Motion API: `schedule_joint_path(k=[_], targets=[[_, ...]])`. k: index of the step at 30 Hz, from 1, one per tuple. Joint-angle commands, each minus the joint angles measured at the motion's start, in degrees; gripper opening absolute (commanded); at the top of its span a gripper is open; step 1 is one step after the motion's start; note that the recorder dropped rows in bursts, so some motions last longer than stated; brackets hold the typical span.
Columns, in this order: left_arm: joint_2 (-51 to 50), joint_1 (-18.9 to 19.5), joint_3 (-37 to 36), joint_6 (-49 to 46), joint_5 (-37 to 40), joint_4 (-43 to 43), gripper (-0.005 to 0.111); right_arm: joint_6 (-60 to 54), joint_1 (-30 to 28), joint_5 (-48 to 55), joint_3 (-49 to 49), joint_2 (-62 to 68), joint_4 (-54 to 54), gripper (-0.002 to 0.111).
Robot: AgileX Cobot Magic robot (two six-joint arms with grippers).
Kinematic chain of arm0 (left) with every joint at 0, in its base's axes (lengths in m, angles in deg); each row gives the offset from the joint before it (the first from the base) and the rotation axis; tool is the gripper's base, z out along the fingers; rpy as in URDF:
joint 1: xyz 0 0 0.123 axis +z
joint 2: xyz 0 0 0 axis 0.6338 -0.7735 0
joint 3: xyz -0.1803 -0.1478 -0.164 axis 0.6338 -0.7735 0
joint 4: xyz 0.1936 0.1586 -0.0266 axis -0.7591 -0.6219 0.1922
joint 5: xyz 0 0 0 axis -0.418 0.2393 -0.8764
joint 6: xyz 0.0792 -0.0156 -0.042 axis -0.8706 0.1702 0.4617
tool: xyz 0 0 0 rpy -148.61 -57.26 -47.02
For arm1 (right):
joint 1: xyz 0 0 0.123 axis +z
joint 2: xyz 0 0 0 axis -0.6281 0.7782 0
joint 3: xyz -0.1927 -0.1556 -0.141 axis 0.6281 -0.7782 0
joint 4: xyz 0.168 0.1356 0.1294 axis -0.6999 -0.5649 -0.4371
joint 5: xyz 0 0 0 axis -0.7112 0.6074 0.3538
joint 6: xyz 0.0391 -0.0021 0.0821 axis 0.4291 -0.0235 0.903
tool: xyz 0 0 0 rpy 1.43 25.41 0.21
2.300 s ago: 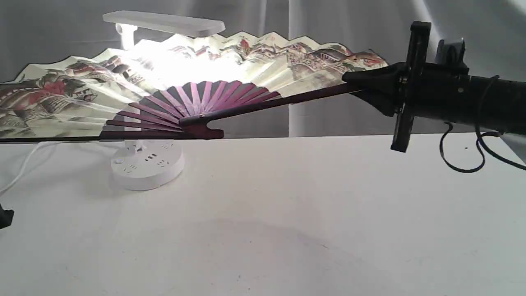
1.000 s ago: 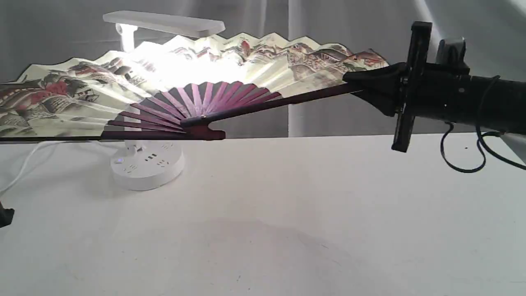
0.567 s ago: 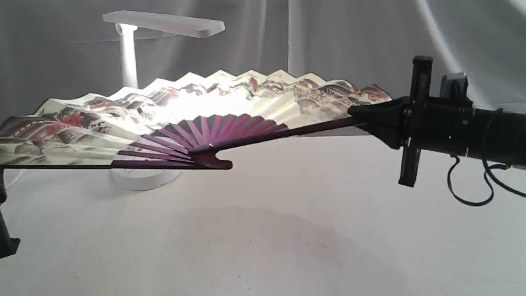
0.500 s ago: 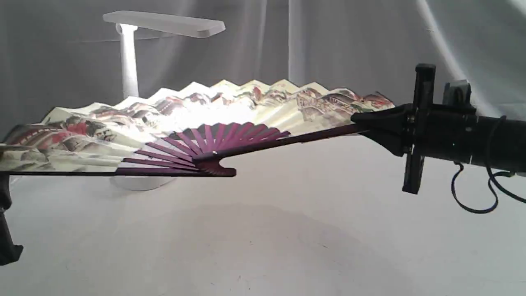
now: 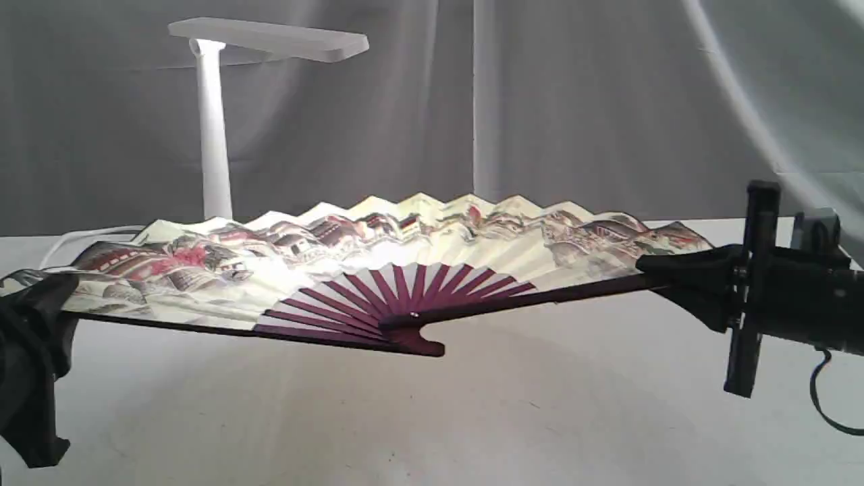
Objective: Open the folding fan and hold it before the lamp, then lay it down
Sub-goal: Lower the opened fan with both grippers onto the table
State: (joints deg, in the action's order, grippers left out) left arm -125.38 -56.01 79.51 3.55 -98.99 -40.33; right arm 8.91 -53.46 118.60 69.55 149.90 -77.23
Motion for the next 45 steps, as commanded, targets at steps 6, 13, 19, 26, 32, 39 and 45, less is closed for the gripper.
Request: schedule_joint_path(k=[6,13,19,26,32,39,45], targets=[[-5.98,-4.72,2.59,1.07,-4.36,5.84,0.0,-5.99,-6.37,-3.15,-4.03,-0.18,1.68,0.0],[-13.88,-7.3,7.73,1.3,-5.52,5.35,0.0,-6.22,-9.89,-4.38,-4.04,-0.05,2.46,0.0],[-20.05,-7.3,12.83,1.3,-5.52,1.99,0.0,-7.68,-10.82,-9.05,-4.04,-0.05,2.56,0.0],[-26.37,-7.3,17.02,4.26,-5.52,-0.17,0.0,-7.68,-10.94,-14.41,-4.04,-0.05,2.44,0.0],[-30.06,-7.3,18.31,6.14,-4.98,0.09,0.0,-7.91,-10.94,-18.45,-4.04,-0.05,2.44,0.0],[-33.69,-7.3,21.64,8.8,-5.01,-2.22,0.0,-8.83,-10.94,-19.95,-3.92,-0.05,1.29,0.0],[-35.15,-7.3,22.05,8.92,-4.05,-2.73,0.001,-8.83,-10.94,-21.31,-3.92,-0.05,1.53,0.0]])
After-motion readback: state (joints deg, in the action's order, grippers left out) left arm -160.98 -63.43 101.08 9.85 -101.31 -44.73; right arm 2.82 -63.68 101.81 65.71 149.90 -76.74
